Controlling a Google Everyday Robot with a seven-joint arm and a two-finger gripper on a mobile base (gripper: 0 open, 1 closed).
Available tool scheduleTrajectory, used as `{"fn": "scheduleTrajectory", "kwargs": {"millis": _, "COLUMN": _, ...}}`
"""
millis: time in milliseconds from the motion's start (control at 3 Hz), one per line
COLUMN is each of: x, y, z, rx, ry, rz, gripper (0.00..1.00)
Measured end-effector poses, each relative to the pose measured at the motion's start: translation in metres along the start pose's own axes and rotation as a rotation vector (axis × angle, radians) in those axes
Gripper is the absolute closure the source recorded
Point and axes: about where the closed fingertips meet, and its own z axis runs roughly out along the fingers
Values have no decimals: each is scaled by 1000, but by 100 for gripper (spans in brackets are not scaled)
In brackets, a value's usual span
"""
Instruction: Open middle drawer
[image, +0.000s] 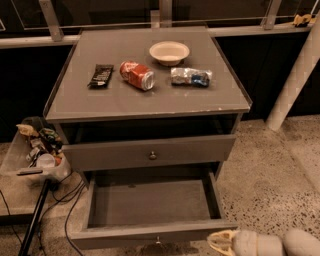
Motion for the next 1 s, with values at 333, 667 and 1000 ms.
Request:
{"fn": "scheduleTrajectory", "kwargs": {"millis": 333, "x": 11, "y": 7, "z": -15, "rx": 35, "ry": 3, "rz": 27, "gripper": 81}}
{"fn": "scheduleTrajectory", "kwargs": {"millis": 667, "x": 11, "y": 7, "z": -14, "rx": 32, "ry": 2, "rz": 26, "gripper": 58}}
{"fn": "scheduleTrajectory", "kwargs": {"millis": 1000, "x": -19, "y": -12, "z": 4, "rx": 21, "ry": 8, "rz": -41, "gripper": 35}}
